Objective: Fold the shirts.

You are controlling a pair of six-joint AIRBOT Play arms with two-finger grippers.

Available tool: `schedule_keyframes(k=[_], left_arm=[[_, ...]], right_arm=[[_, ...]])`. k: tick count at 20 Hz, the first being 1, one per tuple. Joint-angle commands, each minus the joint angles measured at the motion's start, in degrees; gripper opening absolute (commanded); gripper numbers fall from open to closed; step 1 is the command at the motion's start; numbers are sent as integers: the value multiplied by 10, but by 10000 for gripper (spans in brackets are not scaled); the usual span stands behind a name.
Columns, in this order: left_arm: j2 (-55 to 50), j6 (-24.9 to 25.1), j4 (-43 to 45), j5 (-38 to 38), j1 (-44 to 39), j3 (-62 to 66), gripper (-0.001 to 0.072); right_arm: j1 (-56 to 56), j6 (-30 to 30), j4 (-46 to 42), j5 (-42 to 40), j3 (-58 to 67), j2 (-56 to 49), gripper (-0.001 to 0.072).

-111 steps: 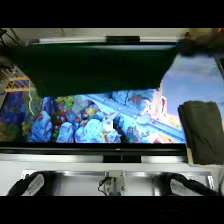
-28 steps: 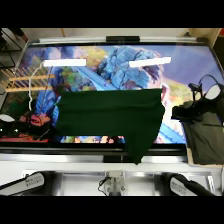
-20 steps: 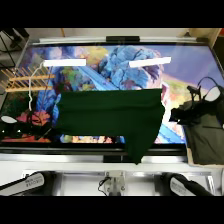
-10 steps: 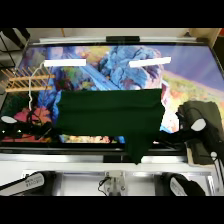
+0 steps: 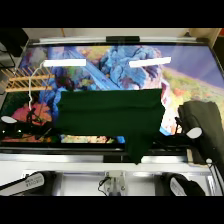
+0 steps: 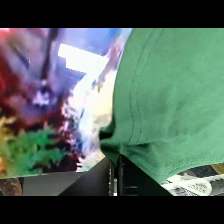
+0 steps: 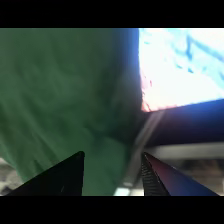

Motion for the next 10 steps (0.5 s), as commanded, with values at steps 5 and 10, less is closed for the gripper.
schedule_keyframes(k=[5,10], left_arm=[[1,6,-16,-2,0,4,36],[5,39,-16,-76,0,111,34]], right_arm=[[108,1,8,-47,4,-38,68],[63,-3,-99,58,165,-15,68]])
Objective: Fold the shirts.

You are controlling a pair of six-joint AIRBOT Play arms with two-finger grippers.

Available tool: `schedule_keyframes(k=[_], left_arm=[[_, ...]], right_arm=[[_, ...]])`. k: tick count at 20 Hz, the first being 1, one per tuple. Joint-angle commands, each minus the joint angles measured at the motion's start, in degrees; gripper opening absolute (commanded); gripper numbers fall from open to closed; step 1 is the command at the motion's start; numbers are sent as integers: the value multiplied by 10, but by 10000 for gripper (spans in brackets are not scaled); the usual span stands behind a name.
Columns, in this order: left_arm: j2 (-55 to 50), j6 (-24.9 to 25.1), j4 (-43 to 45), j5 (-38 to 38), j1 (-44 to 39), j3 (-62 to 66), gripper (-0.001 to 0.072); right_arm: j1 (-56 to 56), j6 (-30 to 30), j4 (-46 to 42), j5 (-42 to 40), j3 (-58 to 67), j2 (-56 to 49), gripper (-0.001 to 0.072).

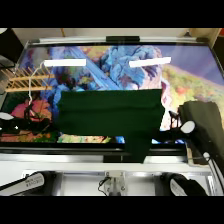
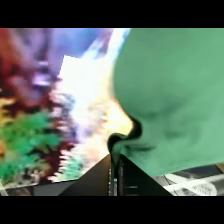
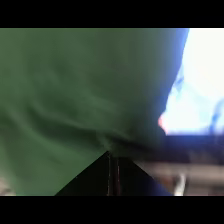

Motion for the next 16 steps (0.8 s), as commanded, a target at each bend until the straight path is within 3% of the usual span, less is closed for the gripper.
schedule_keyframes(k=[1,7,12,16], left_arm=[[1,-2,-3,-45,-2,83,34],[-68,-61,-13,24,-71,224,34],[-191,-153,-14,46,-90,349,35],[-259,-174,-14,48,-103,394,35]], right_arm=[[-27,1,-62,52,115,2,68],[-34,1,-29,-46,309,-170,68],[-29,2,13,-80,492,-359,68],[-17,-2,28,-86,568,-448,69]])
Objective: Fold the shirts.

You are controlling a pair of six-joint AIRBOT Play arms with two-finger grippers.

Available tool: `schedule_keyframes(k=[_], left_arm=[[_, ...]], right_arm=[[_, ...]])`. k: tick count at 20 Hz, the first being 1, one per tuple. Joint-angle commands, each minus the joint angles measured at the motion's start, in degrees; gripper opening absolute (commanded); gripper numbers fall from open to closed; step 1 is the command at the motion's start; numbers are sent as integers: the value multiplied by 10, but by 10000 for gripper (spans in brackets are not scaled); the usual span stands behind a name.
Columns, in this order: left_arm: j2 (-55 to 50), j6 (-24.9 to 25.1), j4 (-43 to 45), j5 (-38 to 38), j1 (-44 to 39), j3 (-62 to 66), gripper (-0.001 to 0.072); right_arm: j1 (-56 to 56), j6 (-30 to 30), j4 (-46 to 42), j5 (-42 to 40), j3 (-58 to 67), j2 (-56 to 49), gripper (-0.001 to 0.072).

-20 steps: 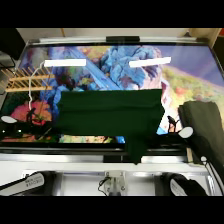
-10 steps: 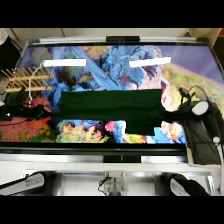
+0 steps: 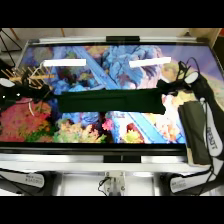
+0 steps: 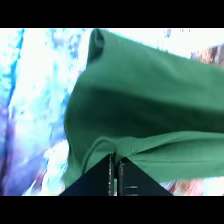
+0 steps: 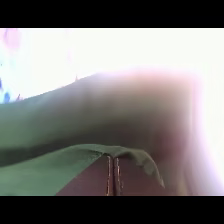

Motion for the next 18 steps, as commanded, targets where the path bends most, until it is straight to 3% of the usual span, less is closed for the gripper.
schedule_keyframes(k=[1,2,3,4,5,6,7,10,13,18], left_arm=[[-62,-29,0,5,-15,36,39],[-73,-29,0,1,-20,36,108],[-78,-29,0,-4,-24,36,290],[-79,-29,1,-7,-26,37,524],[-76,-28,1,-12,-25,40,620],[-74,-21,1,-29,-22,50,618],[-71,-18,2,-52,-18,65,618],[-55,-18,2,-118,-10,108,615],[-21,-18,1,-151,-15,116,603],[27,-18,1,-187,-39,116,603]], right_arm=[[15,-9,11,-12,67,-80,75],[22,-15,10,-12,69,-89,98],[25,-22,7,-10,69,-92,261],[25,-38,7,-3,70,-90,543],[23,-67,1,18,75,-83,631],[17,-98,-18,47,84,-71,631],[9,-116,-51,77,92,-58,688],[-27,-111,-140,150,97,-34,689],[-60,-120,-73,199,97,-59,689],[-49,-148,-8,199,97,-116,689]])
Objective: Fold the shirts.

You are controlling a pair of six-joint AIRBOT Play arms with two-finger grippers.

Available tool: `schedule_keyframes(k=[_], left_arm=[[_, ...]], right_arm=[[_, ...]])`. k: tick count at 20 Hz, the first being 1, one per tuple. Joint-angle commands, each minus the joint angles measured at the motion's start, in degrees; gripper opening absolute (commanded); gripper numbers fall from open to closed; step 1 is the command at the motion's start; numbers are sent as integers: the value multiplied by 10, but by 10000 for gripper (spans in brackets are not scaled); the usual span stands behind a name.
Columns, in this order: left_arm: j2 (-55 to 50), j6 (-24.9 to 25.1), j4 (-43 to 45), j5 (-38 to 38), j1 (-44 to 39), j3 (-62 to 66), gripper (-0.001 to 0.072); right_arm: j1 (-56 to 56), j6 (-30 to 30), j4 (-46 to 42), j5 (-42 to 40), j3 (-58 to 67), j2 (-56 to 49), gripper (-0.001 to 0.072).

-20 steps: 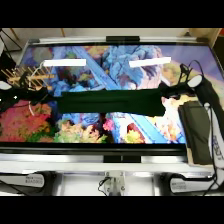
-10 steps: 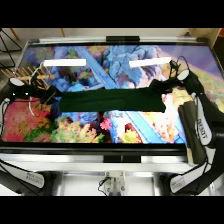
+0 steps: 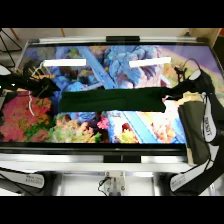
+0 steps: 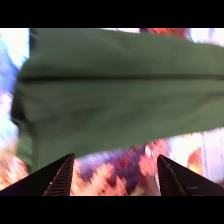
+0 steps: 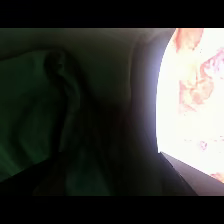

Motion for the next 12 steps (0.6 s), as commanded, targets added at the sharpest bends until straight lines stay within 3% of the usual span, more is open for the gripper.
schedule_keyframes(k=[1,6,7,8,9,10,12], left_arm=[[30,0,0,-22,-18,3,602],[40,2,0,-21,-58,3,601],[40,2,0,-19,-68,3,600],[40,2,0,-17,-79,3,601],[40,2,0,-14,-89,3,600],[40,2,0,-10,-99,3,600],[39,3,0,5,-123,3,589]], right_arm=[[4,-15,39,10,1,-37,689],[29,-3,58,6,1,-71,685],[37,1,58,6,1,-72,650],[45,1,58,6,1,-72,475],[52,4,58,7,2,-70,248],[56,10,60,12,5,-66,84],[58,11,65,25,18,-45,69]])
